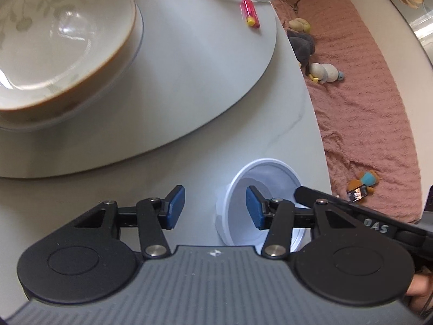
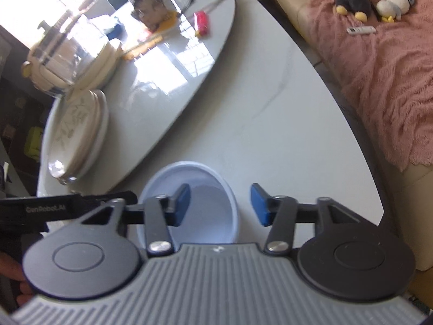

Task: Organize plates and bowls
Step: 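Close the left tool on the plastic bowl rim while the right tool also closes on it, then lift the plastic bowl with both tools and lower it into the white bowl, then open both tools to release the plastic bowl, then close both tools on the rim of the nested bowls and lift them, then carry the nested bowls with both tools over the plate stack and lower them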

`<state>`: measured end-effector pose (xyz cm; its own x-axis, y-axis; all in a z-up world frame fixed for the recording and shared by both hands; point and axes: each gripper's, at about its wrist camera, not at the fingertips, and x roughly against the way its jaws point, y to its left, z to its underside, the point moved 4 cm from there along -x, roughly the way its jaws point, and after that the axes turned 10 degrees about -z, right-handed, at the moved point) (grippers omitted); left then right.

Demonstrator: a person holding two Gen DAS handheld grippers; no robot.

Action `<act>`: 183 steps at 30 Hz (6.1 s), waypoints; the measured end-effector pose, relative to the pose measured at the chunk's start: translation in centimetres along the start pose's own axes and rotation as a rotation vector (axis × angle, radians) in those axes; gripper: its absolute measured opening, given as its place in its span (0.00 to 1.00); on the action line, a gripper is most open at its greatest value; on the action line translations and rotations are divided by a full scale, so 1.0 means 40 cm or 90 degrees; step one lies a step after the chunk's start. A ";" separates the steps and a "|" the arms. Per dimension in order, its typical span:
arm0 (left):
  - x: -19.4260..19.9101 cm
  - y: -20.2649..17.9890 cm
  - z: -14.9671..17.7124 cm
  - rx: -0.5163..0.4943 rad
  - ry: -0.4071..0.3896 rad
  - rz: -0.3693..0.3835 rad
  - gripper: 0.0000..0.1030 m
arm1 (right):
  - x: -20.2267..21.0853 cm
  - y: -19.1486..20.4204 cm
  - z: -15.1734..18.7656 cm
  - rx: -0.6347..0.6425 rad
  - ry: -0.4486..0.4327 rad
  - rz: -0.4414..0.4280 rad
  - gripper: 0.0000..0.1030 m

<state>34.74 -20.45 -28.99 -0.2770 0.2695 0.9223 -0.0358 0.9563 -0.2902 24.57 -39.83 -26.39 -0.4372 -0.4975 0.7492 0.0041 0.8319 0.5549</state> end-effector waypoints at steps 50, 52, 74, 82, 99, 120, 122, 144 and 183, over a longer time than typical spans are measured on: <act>0.360 -0.001 0.133 -0.024 -0.058 0.027 0.18 | 0.214 0.210 0.053 0.053 0.028 -0.051 0.14; 0.359 0.008 0.144 -0.022 -0.056 0.026 0.18 | 0.212 0.211 0.062 0.056 0.033 -0.053 0.14; 0.201 0.110 0.236 0.065 0.040 0.004 0.19 | 0.071 0.191 0.161 0.075 0.135 0.009 0.14; 0.176 0.132 0.221 0.075 0.056 -0.004 0.19 | 0.045 0.202 0.148 0.088 0.154 -0.004 0.16; 0.197 0.163 0.208 0.105 0.046 0.003 0.53 | 0.071 0.173 0.134 0.084 0.146 -0.011 0.40; 0.066 0.160 0.253 0.161 0.085 0.078 0.53 | -0.032 0.079 0.187 -0.059 0.232 -0.093 0.40; 0.057 0.158 0.256 0.158 0.089 0.070 0.53 | -0.035 0.082 0.191 -0.051 0.232 -0.094 0.40; 0.098 0.155 0.236 0.150 0.066 0.044 0.50 | -0.029 0.084 0.190 -0.026 0.243 -0.106 0.19; 0.381 0.172 0.056 0.094 -0.040 0.032 0.51 | 0.098 0.308 0.046 0.062 0.159 -0.118 0.19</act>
<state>28.13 -10.02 -17.49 -0.3406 0.3041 0.8897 -0.1598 0.9138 -0.3735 21.27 -31.08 -17.28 -0.1882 -0.6773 0.7112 -0.1465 0.7354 0.6616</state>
